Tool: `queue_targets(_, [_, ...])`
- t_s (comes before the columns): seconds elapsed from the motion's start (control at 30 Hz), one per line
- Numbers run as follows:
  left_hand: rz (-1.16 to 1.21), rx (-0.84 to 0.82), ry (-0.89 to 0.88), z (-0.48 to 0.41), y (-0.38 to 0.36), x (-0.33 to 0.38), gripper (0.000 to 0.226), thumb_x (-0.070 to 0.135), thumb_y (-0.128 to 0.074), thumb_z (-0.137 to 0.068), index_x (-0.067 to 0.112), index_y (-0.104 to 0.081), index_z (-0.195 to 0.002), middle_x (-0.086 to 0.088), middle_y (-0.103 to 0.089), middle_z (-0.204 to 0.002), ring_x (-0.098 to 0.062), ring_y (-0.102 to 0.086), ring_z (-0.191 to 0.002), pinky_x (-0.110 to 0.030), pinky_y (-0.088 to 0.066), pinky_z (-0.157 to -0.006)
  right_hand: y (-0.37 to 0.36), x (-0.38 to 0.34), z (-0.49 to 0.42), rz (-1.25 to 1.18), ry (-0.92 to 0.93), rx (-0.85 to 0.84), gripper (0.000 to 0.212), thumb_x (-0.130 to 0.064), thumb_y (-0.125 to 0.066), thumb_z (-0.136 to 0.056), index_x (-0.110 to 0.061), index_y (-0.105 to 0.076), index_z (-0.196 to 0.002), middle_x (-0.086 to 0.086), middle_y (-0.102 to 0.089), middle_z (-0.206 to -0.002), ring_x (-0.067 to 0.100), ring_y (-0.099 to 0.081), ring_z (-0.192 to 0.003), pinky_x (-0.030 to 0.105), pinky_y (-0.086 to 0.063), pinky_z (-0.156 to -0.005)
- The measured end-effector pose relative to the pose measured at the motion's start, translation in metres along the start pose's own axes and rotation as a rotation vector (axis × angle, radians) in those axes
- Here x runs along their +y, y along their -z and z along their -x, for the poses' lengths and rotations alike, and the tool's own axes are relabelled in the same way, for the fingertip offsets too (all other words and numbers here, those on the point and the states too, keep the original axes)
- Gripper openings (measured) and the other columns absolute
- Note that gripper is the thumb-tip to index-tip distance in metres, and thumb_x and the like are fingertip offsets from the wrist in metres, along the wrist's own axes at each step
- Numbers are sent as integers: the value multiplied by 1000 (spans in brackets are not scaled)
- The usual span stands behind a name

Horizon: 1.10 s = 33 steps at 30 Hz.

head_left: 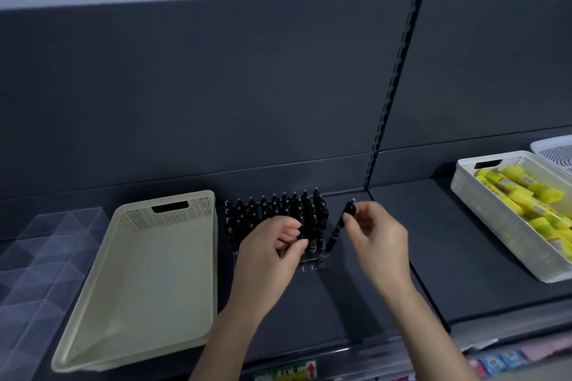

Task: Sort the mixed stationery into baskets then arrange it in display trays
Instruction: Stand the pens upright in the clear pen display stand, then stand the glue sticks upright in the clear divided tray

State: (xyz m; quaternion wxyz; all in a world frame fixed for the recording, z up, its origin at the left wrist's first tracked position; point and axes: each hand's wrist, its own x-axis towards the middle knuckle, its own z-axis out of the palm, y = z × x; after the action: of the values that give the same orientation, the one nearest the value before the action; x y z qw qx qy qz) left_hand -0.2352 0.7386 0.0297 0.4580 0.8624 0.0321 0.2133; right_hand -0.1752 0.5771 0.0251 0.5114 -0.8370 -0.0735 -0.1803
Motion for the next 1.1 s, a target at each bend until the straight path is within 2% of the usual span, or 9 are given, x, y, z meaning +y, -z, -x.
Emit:
queue_targets(0.27, [-117, 28, -5, 7, 18, -16, 27, 11, -72, -79, 32, -63, -93, 19, -61, -84, 3, -57, -87, -6, -43, -75, -19, 16, 4, 177, 45, -185, 6, -13, -65, -86, -18, -63, -85, -10, -62, -72, 1, -58, -68, 5, -41, -58])
queue_targets(0.47, [-220, 27, -47, 14, 32, -28, 23, 14, -72, -81, 26, -65, -99, 19, -61, -88, 2, -57, -87, -15, -49, -74, -22, 14, 6, 252, 64, -231, 4, -15, -65, -87, -13, -62, -88, -7, -61, -74, 9, -58, -68, 10, -40, -57])
queue_targets(0.53, [-232, 49, -53, 16, 41, -33, 23, 13, -72, -81, 24, -66, -99, 18, -62, -90, 2, -58, -86, -17, -50, -74, -20, 11, 7, 226, 21, -191, 11, -20, -68, -85, -17, -57, -86, -8, -59, -77, 7, -57, -70, 10, -38, -58])
queue_targets(0.6, [-249, 71, -50, 17, 51, -38, 23, 12, -73, -80, 23, -66, -99, 16, -62, -90, 2, -59, -85, -12, -48, -75, -18, 4, 12, 168, 9, -66, 15, -23, -68, -85, -19, -53, -84, -5, -58, -78, 3, -54, -69, 8, -37, -58])
queue_targets(0.67, [-272, 98, -40, 19, 62, -45, 22, 11, -73, -80, 21, -66, -98, 14, -63, -89, 0, -60, -83, -11, -47, -73, -19, -8, 18, 120, 71, 33, 12, -18, -66, -86, -17, -55, -82, -3, -57, -76, 2, -54, -68, 4, -37, -60])
queue_targets(0.73, [-294, 127, -11, 21, 74, -52, 19, 10, -71, -81, 19, -66, -97, 11, -63, -88, -3, -60, -81, -16, -47, -73, -24, -23, 24, 79, 153, 50, 10, -11, -63, -87, -16, -57, -81, -4, -57, -75, 2, -53, -67, 2, -36, -62])
queue_targets(0.83, [-317, 174, 75, 26, 94, -66, 17, 12, -70, -83, 18, -65, -99, 11, -62, -88, -4, -59, -80, -24, -48, -73, -41, -46, 31, 27, 238, -26, 7, -5, -61, -87, -12, -62, -87, -7, -58, -79, 1, -52, -70, 3, -37, -67])
queue_targets(1.0, [-403, 191, 134, 34, 131, -92, 23, 14, -68, -85, 14, -64, -108, 11, -59, -94, -5, -56, -84, -23, -43, -75, -79, -81, 49, -34, 341, -183, 12, 0, -61, -87, -9, -66, -94, -6, -59, -84, -1, -51, -71, 5, -40, -67])
queue_targets(1.1, [-494, 161, 167, 40, 155, -111, 29, 14, -67, -86, 11, -62, -114, 2, -60, -106, -12, -55, -92, -25, -43, -81, -101, -96, 65, -52, 394, -309, 14, -3, -59, -88, -10, -66, -96, -10, -58, -85, -5, -52, -71, 5, -41, -66])
